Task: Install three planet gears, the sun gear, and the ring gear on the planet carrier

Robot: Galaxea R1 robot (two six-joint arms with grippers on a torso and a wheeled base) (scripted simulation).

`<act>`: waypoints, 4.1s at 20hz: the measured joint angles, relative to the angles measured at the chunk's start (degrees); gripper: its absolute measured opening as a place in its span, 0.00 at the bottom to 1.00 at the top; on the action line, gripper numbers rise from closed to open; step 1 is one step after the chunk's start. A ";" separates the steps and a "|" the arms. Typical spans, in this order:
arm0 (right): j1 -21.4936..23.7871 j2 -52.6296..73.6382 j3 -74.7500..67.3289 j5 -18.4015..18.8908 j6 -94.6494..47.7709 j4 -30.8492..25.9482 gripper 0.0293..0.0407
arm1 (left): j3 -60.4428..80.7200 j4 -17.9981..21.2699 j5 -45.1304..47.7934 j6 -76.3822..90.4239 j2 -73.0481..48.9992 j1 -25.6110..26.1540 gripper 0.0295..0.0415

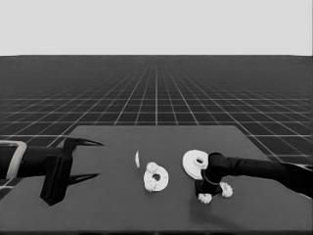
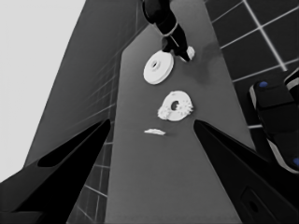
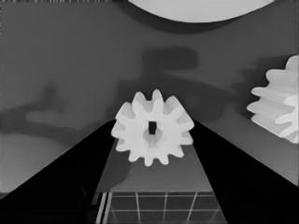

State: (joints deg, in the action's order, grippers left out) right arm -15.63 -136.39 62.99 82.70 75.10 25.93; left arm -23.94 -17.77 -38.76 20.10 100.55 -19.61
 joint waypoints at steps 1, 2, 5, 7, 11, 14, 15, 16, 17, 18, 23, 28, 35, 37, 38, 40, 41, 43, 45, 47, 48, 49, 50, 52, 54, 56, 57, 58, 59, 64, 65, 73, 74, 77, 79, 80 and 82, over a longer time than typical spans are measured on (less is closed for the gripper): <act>0.00 0.00 0.00 0.00 0.00 0.00 0.17 | 0.00 0.00 0.00 0.00 0.00 0.00 0.75; 0.00 0.00 0.00 0.00 0.00 0.00 0.17 | 0.00 0.00 0.00 0.00 0.00 0.00 0.75; 10.48 2.49 -7.28 4.22 3.48 -9.88 0.17 | 0.00 0.00 0.00 0.00 0.00 0.00 0.75; 12.61 2.66 -7.83 4.63 3.79 -11.90 0.17 | 0.00 0.00 0.00 0.00 0.00 0.00 0.75; 13.56 2.72 -7.99 4.80 3.88 -12.87 0.17 | 0.00 0.00 0.00 0.00 0.00 0.00 0.75; 15.54 -17.96 9.07 6.23 8.70 -14.69 0.17 | 0.00 0.00 0.00 0.00 0.00 0.00 0.75; 15.82 -23.37 15.09 5.92 7.26 -15.03 0.17 | 0.00 0.00 0.00 0.00 0.00 0.00 0.75; 15.94 -26.43 19.19 5.67 5.92 -15.22 0.17 | 0.00 0.00 0.00 0.00 0.00 0.00 0.75; 15.99 -28.20 21.80 5.50 4.96 -15.33 0.17 | 0.00 0.00 0.00 0.00 0.00 0.00 0.75; 16.01 -29.23 23.43 5.39 4.34 -15.40 0.17 | 0.00 0.00 0.00 0.00 0.00 0.00 0.75; 12.54 -31.00 27.38 4.27 2.33 -11.85 0.17 | 0.00 0.00 0.00 0.00 0.00 0.00 0.75; 7.42 -32.14 31.32 2.32 0.04 -7.36 0.17 | 0.00 0.00 0.00 0.00 0.00 0.00 0.75; 7.08 -32.22 31.67 2.14 -0.14 -7.04 0.77 | 0.00 0.00 0.00 0.00 0.00 0.00 0.75; 7.08 -32.22 31.67 2.14 -0.14 -7.04 0.80 | 0.00 0.00 0.00 0.00 0.00 0.00 0.75; 7.08 -32.22 31.67 2.13 -0.14 -7.04 0.81 | 0.00 0.00 0.00 0.00 0.00 0.00 0.75; 7.08 -32.22 31.67 2.13 -0.14 -7.03 0.81 | 0.00 0.00 0.00 0.00 0.00 0.00 0.75; 7.08 -32.22 31.67 2.13 -0.14 -7.03 0.81 | 0.00 0.00 0.00 0.00 0.00 0.00 0.75; 10.16 -31.25 28.45 3.76 1.75 -10.16 0.81 | 0.00 0.00 0.00 0.00 0.00 0.00 0.75; 14.10 -30.75 26.39 4.83 3.02 -13.56 0.81 | 0.00 0.00 0.00 0.00 0.00 0.00 0.75; 15.39 -30.67 25.99 5.10 3.28 -14.81 0.81 | 0.00 0.00 0.00 0.00 0.00 0.00 0.75; 15.66 -30.66 25.92 5.15 3.32 -15.09 0.81 | 0.00 0.00 0.00 0.00 0.00 0.00 0.75; 15.80 -30.65 25.89 5.18 3.34 -15.25 0.81 | 0.00 0.00 0.00 0.00 0.00 0.00 0.75; 15.89 -30.65 25.88 5.19 3.35 -15.35 0.81 | 0.00 0.00 0.00 0.00 0.00 0.00 0.75; 15.96 -30.64 25.87 5.21 3.35 -15.44 0.81 | 0.00 0.00 0.00 0.00 0.00 0.00 0.75; 15.80 -1.43 -2.83 4.62 0.55 -15.35 0.81 | 0.00 0.00 0.00 0.00 0.00 0.00 0.75; 15.84 11.25 -2.79 2.81 -10.02 -15.92 0.81 | 0.00 0.00 0.00 0.00 0.00 0.00 0.75; 15.86 13.43 -1.78 2.34 -12.91 -16.16 0.81 | 0.00 0.00 0.00 0.00 0.00 0.00 0.75; 15.88 14.55 -1.05 2.05 -14.66 -16.33 0.81 | 0.00 0.00 0.00 0.00 0.00 0.00 0.75; 15.88 15.14 -0.59 1.89 -15.71 -16.43 0.81 | 0.00 0.00 0.00 0.00 0.00 0.00 0.75; 7.00 13.92 3.70 -3.45 -17.91 -9.18 0.81 | 0.00 0.00 0.00 0.00 0.00 0.00 0.75; 5.09 13.22 5.07 -4.65 -18.25 -7.77 0.81 | 0.00 0.00 0.00 0.00 0.00 0.00 0.75; 2.71 12.12 7.28 -6.40 -18.80 -5.96 0.49 | 0.00 0.00 0.00 0.00 0.00 0.00 0.75; 2.70 12.12 7.30 -6.41 -18.81 -5.95 0.18 | 0.00 0.00 0.00 0.00 0.00 0.00 0.75; 2.71 12.12 7.31 -6.42 -18.81 -5.94 0.15 | 0.00 0.00 0.00 0.00 0.00 0.00 0.75; 2.71 12.11 7.31 -6.42 -18.81 -5.93 0.15 | 0.00 0.00 0.00 0.00 0.00 0.00 0.75; 2.71 12.12 7.31 -6.42 -18.81 -5.93 0.15 | 0.00 0.00 0.00 0.00 0.00 0.00 0.75; 2.71 12.11 7.31 -6.42 -18.81 -5.93 0.15 | 0.00 0.00 0.00 0.00 0.00 0.00 0.75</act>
State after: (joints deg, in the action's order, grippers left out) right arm -12.91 -124.28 70.30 76.28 56.29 20.00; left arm -23.94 -17.77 -38.76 20.10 100.55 -19.61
